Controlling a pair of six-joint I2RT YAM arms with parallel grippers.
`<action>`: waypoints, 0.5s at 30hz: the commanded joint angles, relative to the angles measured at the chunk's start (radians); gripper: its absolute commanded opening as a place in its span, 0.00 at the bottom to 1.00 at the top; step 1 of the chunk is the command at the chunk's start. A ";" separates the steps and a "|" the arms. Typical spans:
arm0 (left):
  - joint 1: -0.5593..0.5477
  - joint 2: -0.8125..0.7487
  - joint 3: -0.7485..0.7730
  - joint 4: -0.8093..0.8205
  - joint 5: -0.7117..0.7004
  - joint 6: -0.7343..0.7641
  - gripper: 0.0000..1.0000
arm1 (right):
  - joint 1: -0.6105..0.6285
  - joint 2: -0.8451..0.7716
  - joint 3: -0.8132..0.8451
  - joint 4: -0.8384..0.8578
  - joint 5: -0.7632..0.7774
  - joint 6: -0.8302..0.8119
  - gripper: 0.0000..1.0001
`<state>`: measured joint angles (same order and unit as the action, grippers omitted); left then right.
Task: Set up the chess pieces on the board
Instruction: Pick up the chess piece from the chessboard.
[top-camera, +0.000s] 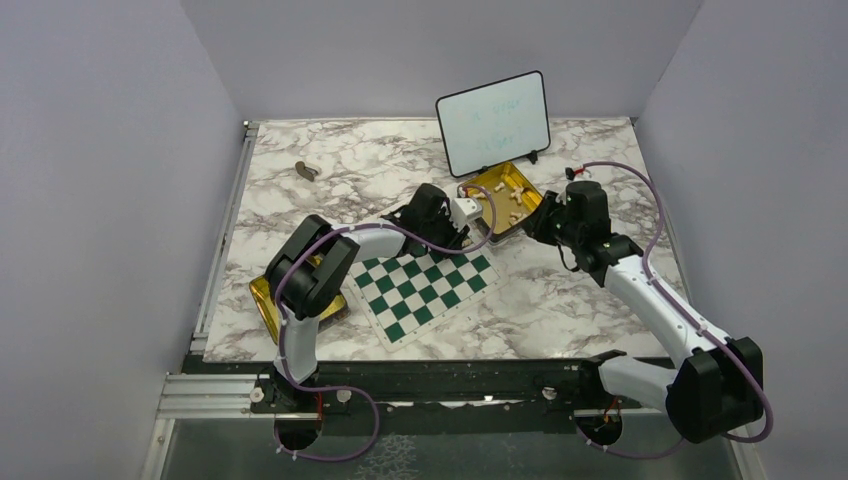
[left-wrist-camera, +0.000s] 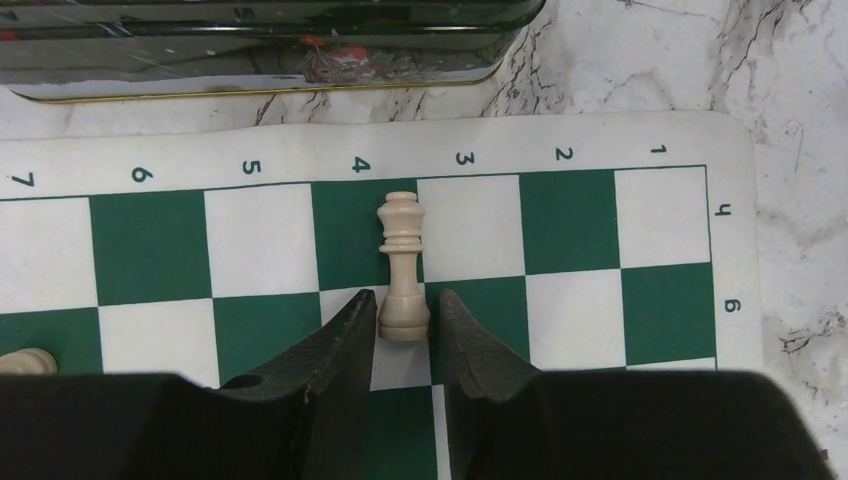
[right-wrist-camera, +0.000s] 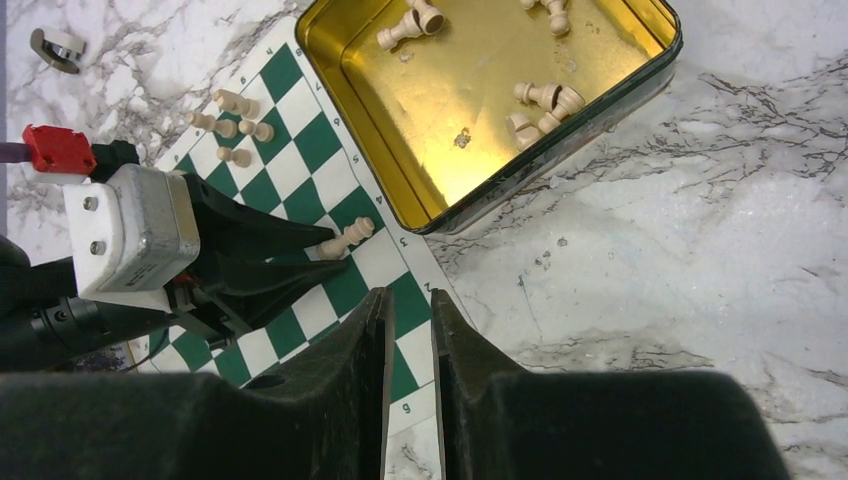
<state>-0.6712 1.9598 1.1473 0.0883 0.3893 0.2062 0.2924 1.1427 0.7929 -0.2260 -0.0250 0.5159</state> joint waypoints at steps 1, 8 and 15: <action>-0.010 0.017 0.003 0.019 0.002 0.024 0.27 | -0.006 -0.024 -0.006 0.028 -0.030 0.008 0.25; -0.010 -0.015 -0.006 0.016 0.003 0.030 0.09 | -0.007 -0.019 -0.011 0.047 -0.095 0.019 0.25; -0.010 -0.116 -0.047 0.028 0.026 -0.019 0.02 | -0.007 -0.002 0.003 0.084 -0.321 0.039 0.28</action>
<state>-0.6735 1.9419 1.1343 0.0879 0.3893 0.2173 0.2924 1.1370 0.7929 -0.2005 -0.1780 0.5335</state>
